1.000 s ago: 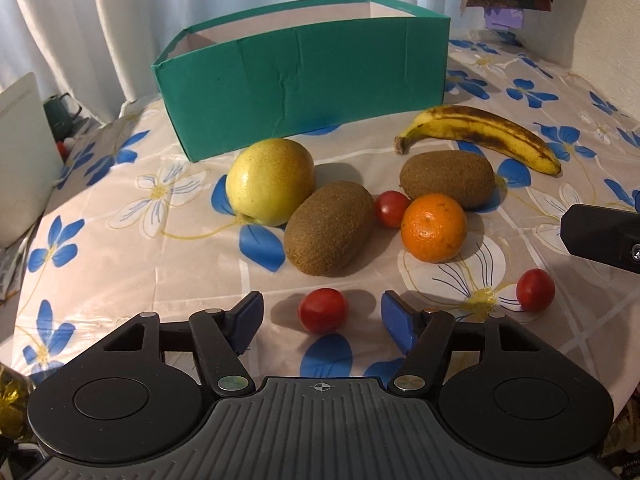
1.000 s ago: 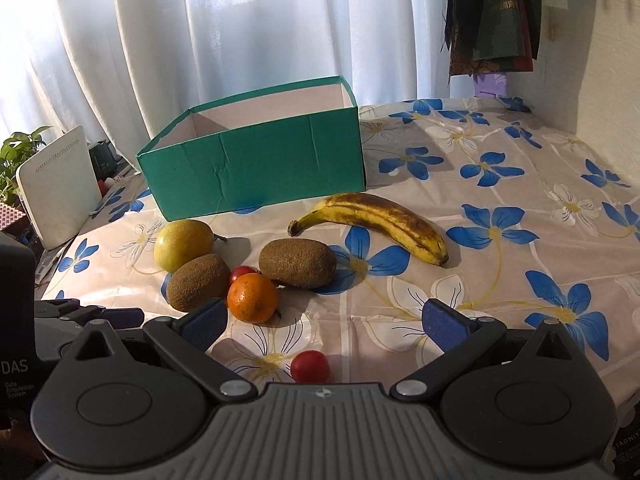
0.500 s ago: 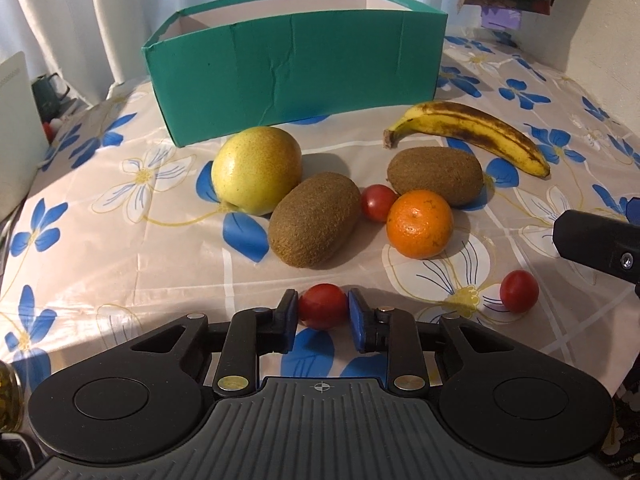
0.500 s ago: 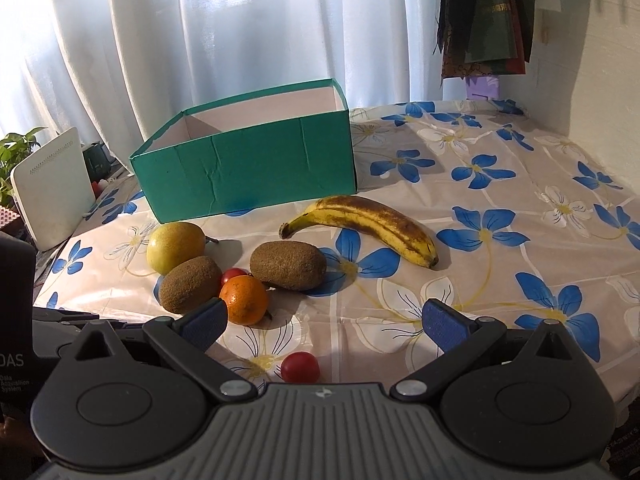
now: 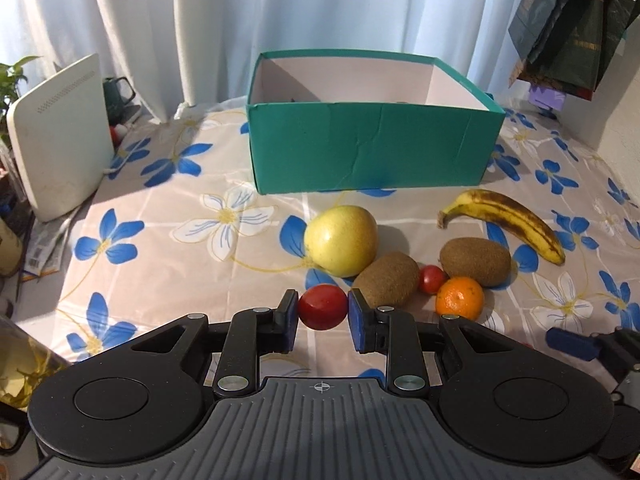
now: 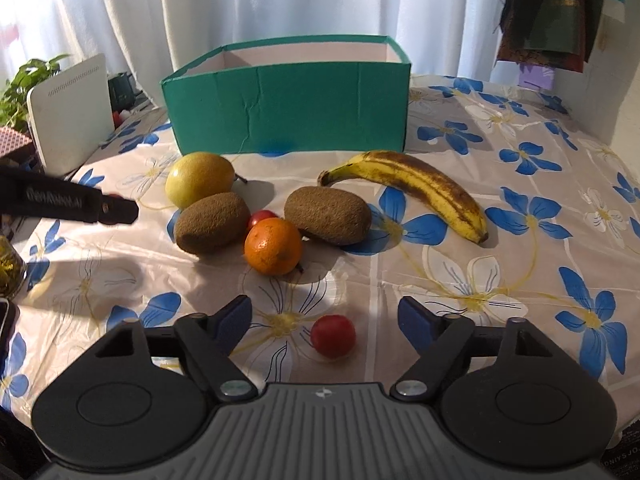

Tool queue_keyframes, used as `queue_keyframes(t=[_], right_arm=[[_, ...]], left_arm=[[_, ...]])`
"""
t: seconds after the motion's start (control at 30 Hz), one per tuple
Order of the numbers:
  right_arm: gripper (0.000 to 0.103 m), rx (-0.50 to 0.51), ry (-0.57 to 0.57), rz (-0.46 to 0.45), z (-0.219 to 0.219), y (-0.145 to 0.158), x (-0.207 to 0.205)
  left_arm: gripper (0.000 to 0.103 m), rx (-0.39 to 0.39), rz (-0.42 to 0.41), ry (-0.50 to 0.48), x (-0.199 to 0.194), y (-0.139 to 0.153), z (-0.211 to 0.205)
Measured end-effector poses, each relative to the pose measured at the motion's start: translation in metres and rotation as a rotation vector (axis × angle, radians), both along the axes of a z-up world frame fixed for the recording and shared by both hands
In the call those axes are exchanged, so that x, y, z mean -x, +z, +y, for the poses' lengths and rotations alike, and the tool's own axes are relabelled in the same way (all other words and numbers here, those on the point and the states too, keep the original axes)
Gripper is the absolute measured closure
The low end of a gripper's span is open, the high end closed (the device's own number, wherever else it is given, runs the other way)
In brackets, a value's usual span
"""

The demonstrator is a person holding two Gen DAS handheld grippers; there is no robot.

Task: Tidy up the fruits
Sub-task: 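Grasp a cherry tomato with the left gripper while the right gripper grasps another cherry tomato, then carry both cherry tomatoes over the teal box and lower them toward its floor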

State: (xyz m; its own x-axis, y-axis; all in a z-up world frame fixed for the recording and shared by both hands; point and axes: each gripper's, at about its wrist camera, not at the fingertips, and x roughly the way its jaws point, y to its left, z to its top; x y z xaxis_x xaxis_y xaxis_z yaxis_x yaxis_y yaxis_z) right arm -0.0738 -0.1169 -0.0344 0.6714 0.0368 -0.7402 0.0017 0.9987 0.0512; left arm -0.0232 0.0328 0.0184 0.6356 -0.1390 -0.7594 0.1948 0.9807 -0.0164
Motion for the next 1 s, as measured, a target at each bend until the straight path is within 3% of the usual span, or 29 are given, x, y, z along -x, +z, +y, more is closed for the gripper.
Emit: queue_keyframes(t=[0.07,0.23,0.5,0.77,1.0], right_arm=[[0.049,-0.003,0.006,0.034,0.003,-0.006,-0.004],[0.050,0.004,-0.018,0.054,0.002,-0.010,-0.005],[0.077,0.015,-0.040,0.081,0.000,-0.013,-0.008],[0.077,0.012,-0.050,0.051,-0.002,0.001,-0.009],[0.077,0.014,-0.064,-0.057,-0.013,0.046,-0.017]], left_arm=[[0.073,0.007,0.001,0.003,0.000,0.002,0.002],[0.073,0.013,0.010,0.006,0.000,0.002,0.005],[0.073,0.007,0.024,-0.008,-0.005,0.002,0.002],[0.073,-0.011,0.025,0.003,-0.015,0.012,-0.001],[0.073,-0.012,-0.010,0.050,-0.045,0.043,-0.004]])
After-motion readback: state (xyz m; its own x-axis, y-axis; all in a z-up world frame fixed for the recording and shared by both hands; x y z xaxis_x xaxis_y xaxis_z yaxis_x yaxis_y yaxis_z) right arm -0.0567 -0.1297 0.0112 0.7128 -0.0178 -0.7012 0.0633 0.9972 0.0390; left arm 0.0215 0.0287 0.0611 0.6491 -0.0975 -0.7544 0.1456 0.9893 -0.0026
